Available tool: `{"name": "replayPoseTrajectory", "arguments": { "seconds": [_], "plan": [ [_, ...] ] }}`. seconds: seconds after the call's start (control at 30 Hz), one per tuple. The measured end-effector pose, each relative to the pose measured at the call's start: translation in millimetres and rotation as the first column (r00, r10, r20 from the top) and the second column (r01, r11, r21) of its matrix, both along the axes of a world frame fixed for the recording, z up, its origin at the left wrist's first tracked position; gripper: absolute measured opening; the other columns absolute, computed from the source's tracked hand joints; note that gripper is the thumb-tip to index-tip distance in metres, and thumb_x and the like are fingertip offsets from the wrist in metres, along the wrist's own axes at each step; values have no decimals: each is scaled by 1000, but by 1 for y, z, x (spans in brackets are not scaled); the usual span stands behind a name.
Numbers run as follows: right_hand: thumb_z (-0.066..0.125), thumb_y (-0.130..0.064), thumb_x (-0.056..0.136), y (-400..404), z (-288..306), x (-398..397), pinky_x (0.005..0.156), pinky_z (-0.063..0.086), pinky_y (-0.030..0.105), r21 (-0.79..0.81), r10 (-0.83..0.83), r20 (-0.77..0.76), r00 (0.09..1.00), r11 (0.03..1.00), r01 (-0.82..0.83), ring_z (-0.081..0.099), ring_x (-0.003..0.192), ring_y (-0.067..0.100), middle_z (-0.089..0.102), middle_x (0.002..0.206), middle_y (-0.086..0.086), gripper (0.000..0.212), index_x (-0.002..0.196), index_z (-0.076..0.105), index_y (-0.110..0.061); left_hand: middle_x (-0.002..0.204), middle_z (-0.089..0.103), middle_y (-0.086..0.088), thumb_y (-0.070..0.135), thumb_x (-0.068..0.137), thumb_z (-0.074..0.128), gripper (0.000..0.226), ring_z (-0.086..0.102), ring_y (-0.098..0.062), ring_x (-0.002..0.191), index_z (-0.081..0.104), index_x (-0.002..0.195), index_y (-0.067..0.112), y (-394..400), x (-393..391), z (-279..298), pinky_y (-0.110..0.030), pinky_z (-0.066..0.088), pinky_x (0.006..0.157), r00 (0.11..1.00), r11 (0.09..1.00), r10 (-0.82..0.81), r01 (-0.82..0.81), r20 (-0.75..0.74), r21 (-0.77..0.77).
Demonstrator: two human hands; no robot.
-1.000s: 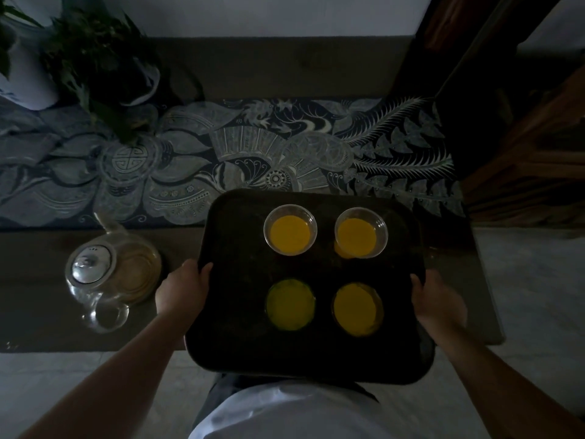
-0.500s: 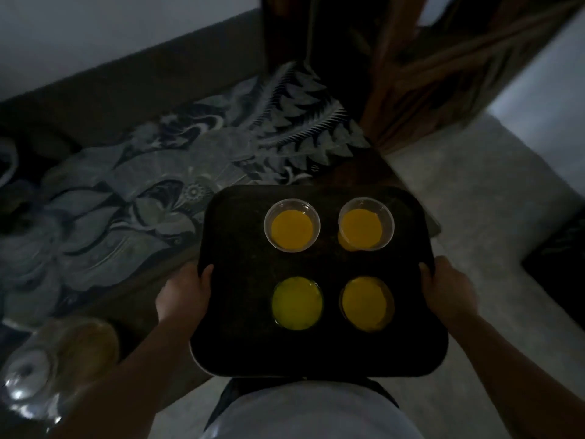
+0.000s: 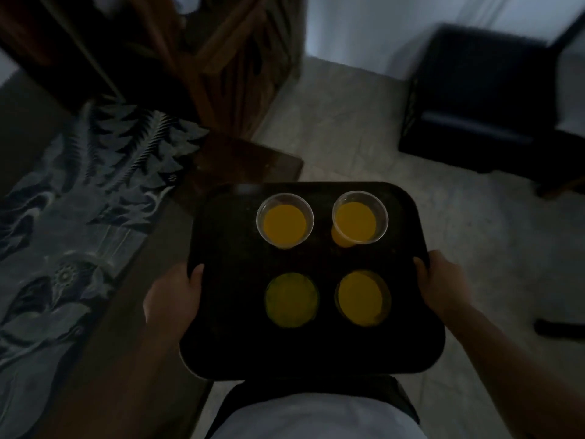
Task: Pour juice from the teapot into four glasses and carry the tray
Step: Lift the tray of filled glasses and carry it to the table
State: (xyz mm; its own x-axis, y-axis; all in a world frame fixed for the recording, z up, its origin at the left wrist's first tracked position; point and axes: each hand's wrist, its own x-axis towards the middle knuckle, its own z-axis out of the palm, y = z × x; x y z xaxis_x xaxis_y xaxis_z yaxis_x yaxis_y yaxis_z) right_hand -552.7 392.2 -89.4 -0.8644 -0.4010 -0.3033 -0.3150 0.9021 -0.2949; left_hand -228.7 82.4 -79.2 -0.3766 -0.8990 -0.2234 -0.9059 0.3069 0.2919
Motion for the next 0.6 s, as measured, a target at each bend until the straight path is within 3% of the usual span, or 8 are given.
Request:
{"name": "replayPoseTrajectory", "arguments": {
  "seconds": [0.13,0.2,0.37,0.5,0.6],
  "plan": [
    [39,-42,97,71,0,5,58,45,34,-6,-140,-10,990,990,140,56,67,23,58,77,5,35,99,56,-10,80,62,-17,49,99,42,42,52,-28,65,49,78,13,19,-47,2,-36,42,59,986,985,-169,169,-2,11],
    [37,-44,96,107,-2,8,60,52,38,3,-225,-11,974,974,225,60,69,25,61,78,7,35,96,54,-13,76,61,-15,48,99,43,42,55,-30,65,48,75,14,33,-75,6,-35,39,57,963,963,-270,270,1,3],
    [37,-47,94,198,-1,17,62,55,42,20,-402,-61,914,915,404,65,72,29,66,80,9,39,96,58,-14,67,50,-1,45,100,41,38,46,-17,58,45,74,18,87,-146,18,-32,33,52,885,885,-465,464,21,19],
    [41,-44,95,276,7,21,52,47,31,7,-534,-1,846,845,534,63,70,18,63,82,2,31,100,57,-18,73,58,-12,43,100,44,41,60,-34,71,53,79,9,142,-206,17,-36,40,57,800,800,-600,600,17,-2],
    [42,-44,95,327,13,27,51,49,30,-5,-629,43,776,777,630,61,67,12,61,78,-1,28,96,56,-20,93,66,-22,42,100,45,43,63,-41,88,63,96,2,185,-249,14,-43,49,72,738,738,-674,675,31,-15]
  ]
}}
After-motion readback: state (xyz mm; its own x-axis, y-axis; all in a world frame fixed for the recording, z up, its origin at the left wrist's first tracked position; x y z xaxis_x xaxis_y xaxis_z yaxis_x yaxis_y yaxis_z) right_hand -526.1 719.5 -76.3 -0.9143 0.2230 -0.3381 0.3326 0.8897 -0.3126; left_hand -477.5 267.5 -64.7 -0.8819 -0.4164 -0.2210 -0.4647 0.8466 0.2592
